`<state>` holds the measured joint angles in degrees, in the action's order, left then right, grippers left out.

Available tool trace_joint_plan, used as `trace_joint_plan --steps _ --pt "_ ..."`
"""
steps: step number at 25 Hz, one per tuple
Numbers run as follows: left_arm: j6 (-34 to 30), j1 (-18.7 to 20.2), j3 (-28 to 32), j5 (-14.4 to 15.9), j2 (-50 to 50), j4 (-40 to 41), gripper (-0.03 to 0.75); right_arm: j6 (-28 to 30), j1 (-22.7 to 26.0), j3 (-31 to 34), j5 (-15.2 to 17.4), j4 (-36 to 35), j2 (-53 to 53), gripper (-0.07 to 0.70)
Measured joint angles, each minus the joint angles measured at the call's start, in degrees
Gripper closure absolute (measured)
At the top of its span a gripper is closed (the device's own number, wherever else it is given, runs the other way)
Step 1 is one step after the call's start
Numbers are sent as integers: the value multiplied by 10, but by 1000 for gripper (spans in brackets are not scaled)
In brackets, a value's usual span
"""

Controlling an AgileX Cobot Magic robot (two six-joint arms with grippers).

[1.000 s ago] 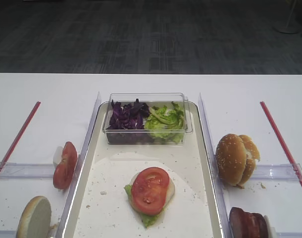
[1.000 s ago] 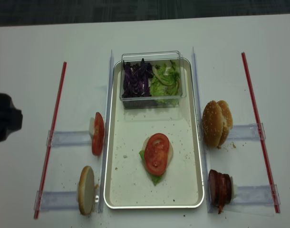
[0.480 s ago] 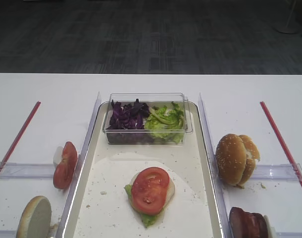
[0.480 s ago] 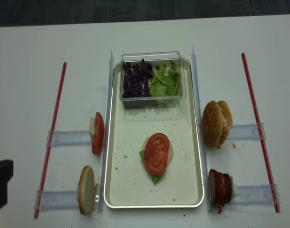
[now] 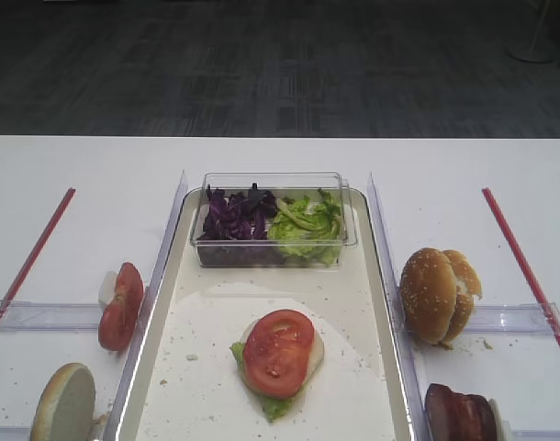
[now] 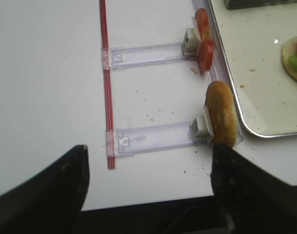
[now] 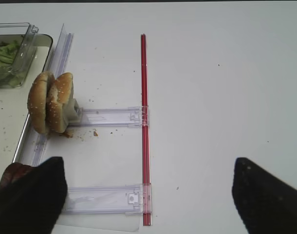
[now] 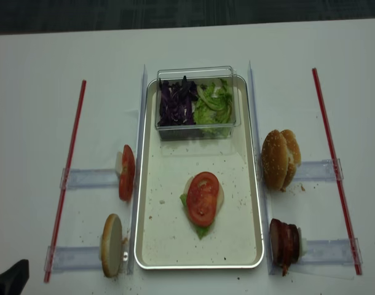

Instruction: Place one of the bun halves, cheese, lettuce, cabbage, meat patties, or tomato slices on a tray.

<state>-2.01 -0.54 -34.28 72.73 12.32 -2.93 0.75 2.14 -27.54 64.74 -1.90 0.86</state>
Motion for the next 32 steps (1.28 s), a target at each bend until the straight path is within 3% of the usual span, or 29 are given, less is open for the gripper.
trace_joint_plan --steps 11,17,23,32 --pt "-10 -1 40 -6 -107 -3 233 0 0 0 0 0 0 -66" --pt "-13 -1 44 -13 -107 -3 233 0 0 0 0 0 0 -66" --pt "-13 -1 62 -44 -108 -3 233 0 0 0 0 0 0 -66" --pt "-8 -1 62 -47 -122 -2 233 0 0 0 0 0 0 -66"
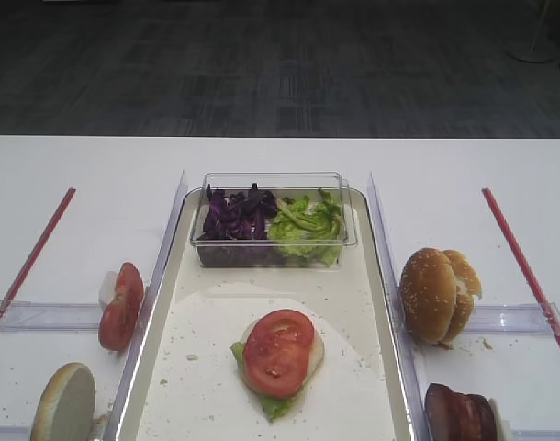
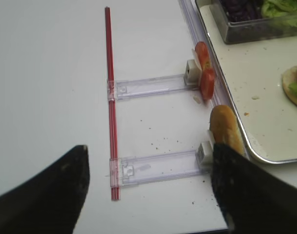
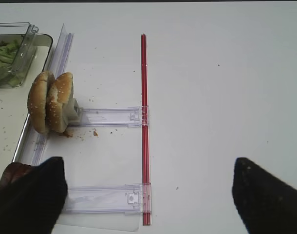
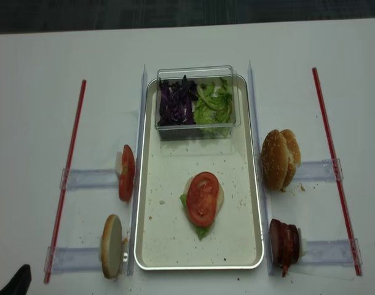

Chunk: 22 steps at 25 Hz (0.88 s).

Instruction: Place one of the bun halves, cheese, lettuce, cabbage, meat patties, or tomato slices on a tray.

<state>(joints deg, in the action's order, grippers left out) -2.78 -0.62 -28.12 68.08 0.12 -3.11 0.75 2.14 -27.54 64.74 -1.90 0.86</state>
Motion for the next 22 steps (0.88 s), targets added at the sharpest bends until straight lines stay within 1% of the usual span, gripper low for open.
trace_joint_plan --steps 4,7,22 --pt "28 0 0 -1 -10 19 233 2 0 0 0 0 0 -66" --pt "36 0 0 -1 -10 27 233 2 0 0 0 0 0 -66" --pt "39 0 0 -1 -11 27 233 3 0 0 0 0 0 -66"
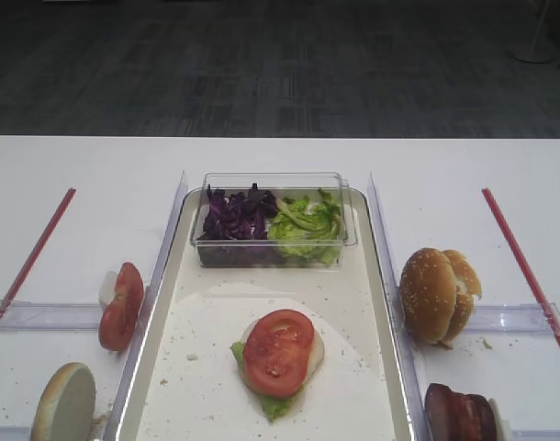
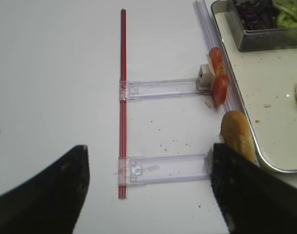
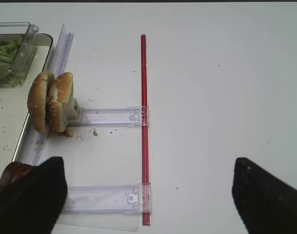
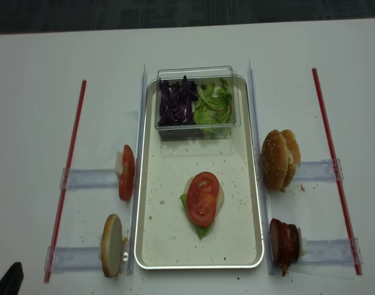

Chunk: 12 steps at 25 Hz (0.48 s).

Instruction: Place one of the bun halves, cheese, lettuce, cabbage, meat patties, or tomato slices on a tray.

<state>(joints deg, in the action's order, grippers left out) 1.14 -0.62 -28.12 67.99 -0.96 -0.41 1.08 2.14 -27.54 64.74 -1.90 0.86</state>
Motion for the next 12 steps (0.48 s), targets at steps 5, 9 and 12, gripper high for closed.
trace_joint_plan --steps 5,9,12 --pt "0 0 0 0 0 0 233 0 0 0 0 0 0 -66" --pt "0 0 0 0 0 0 233 0 0 0 0 0 0 -66" --pt "0 0 0 0 0 0 233 0 0 0 0 0 0 -66"
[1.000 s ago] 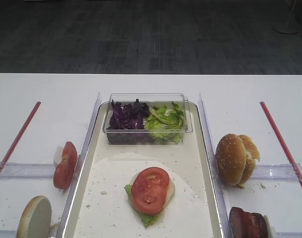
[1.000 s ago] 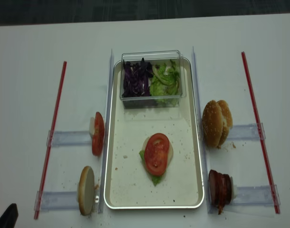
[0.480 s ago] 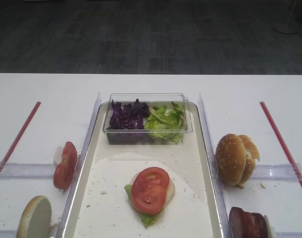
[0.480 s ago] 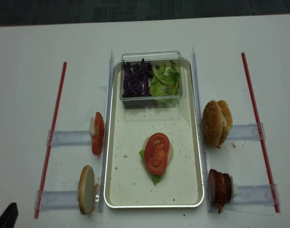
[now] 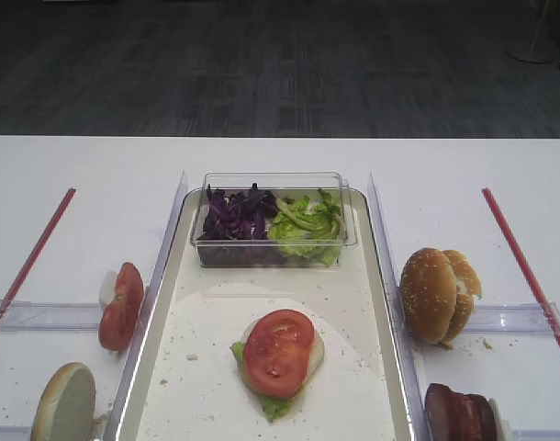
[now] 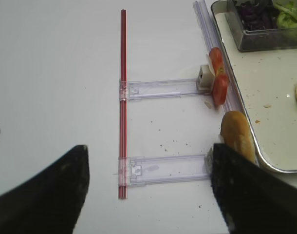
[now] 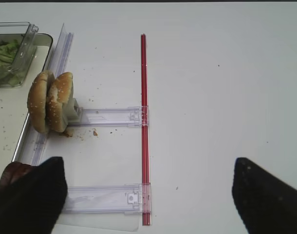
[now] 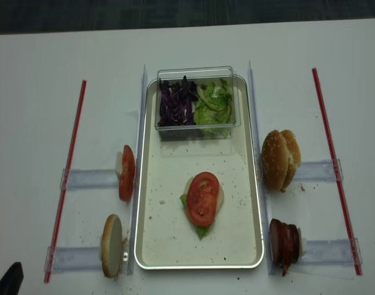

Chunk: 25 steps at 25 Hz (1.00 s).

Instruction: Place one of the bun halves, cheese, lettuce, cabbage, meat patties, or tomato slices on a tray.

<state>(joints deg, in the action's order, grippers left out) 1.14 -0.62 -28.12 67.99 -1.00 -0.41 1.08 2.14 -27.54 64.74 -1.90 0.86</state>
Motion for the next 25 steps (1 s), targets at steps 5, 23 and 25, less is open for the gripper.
trace_joint_plan --steps 5,23,25 --pt "0 0 0 0 0 0 233 0 0 0 0 0 0 -66" --pt "0 0 0 0 0 0 242 0 0 0 0 0 0 -66" --pt "0 0 0 0 0 0 242 0 0 0 0 0 0 -66"
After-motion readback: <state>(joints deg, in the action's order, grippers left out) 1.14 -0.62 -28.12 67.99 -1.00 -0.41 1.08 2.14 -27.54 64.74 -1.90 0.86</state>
